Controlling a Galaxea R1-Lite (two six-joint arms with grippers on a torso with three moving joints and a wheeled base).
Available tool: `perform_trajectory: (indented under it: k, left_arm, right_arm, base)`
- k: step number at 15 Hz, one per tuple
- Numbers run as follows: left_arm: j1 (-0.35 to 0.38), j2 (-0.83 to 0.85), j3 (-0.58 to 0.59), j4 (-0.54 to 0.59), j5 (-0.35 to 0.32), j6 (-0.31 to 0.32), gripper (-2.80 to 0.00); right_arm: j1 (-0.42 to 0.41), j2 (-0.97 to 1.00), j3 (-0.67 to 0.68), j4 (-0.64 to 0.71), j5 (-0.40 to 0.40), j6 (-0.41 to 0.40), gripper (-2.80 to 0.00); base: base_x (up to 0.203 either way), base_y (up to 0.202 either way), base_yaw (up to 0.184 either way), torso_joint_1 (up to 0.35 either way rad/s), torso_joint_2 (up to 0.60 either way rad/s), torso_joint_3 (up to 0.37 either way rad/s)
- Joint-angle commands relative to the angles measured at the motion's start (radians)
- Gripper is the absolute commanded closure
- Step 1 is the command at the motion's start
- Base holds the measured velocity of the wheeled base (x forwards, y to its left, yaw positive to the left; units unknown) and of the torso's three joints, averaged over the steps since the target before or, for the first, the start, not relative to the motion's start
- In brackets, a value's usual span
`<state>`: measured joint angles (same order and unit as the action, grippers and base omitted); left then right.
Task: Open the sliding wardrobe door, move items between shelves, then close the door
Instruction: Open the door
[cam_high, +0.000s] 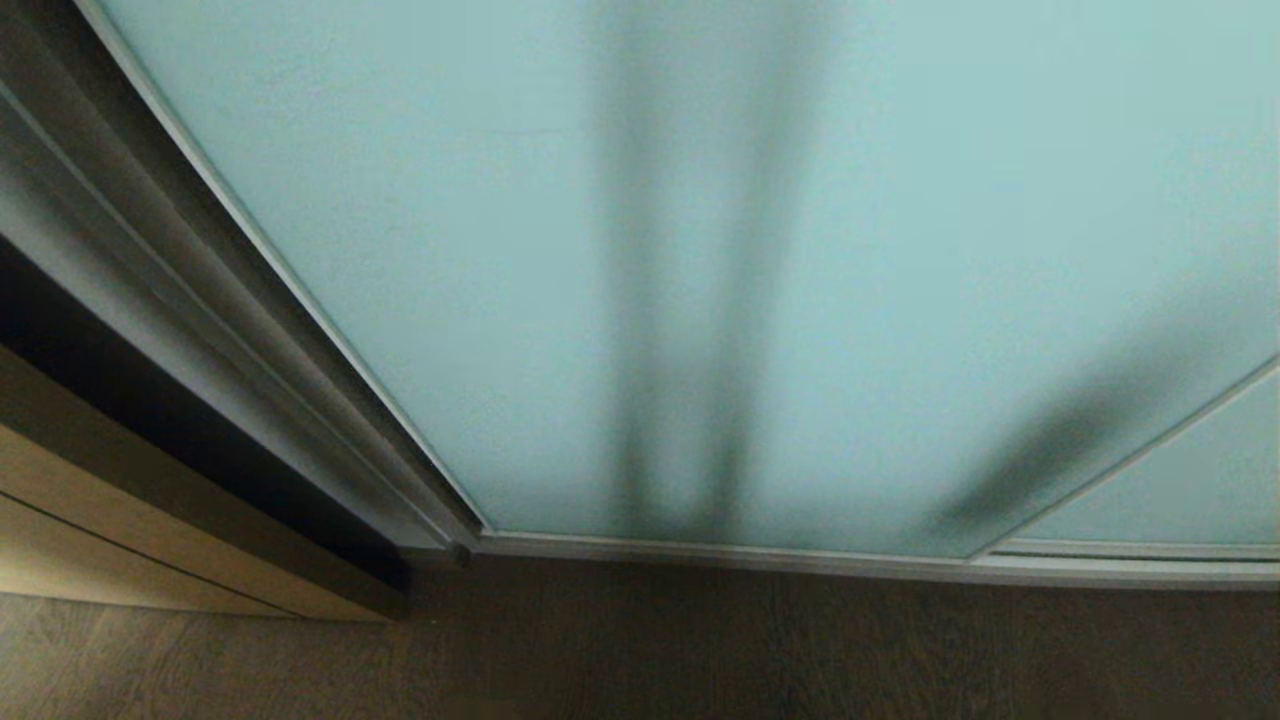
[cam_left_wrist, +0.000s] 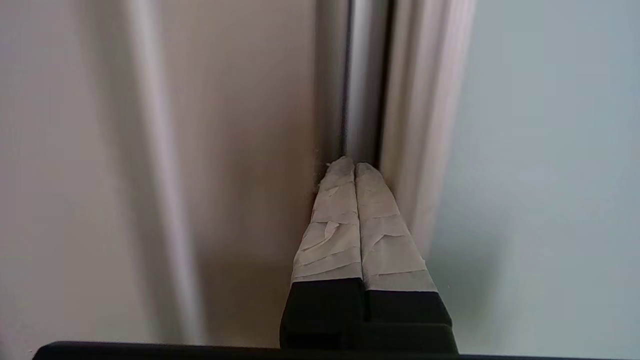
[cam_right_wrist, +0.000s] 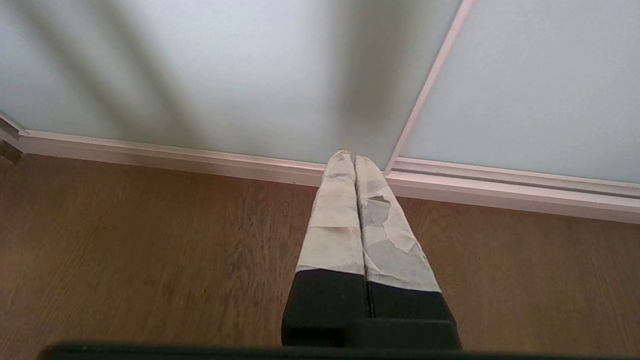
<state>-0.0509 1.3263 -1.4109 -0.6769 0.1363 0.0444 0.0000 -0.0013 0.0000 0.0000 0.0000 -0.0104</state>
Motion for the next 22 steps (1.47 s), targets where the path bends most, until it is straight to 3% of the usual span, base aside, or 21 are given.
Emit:
perform_trajectory:
  k: [1, 6, 22]
  left_arm:
    - [-0.052, -0.004, -0.003, -0.008, 0.003, 0.002, 0.00]
    - [-0.122, 0.003, -0.003, 0.012, 0.005, 0.005, 0.00]
    - [-0.465, 0.102, -0.012, 0.040, 0.017, 0.006, 0.00]
  right_arm:
    - [0.000, 0.000, 0.000, 0.000, 0.000, 0.000, 0.00]
    - [0.000, 0.000, 0.000, 0.000, 0.000, 0.000, 0.00]
    - [0.000, 0.000, 0.000, 0.000, 0.000, 0.000, 0.00]
  base:
    - [0.000, 0.000, 0.000, 0.000, 0.00, 0.000]
    - [0.000, 0.000, 0.000, 0.000, 0.00, 0.000]
    - [0.000, 0.000, 0.000, 0.000, 0.00, 0.000]
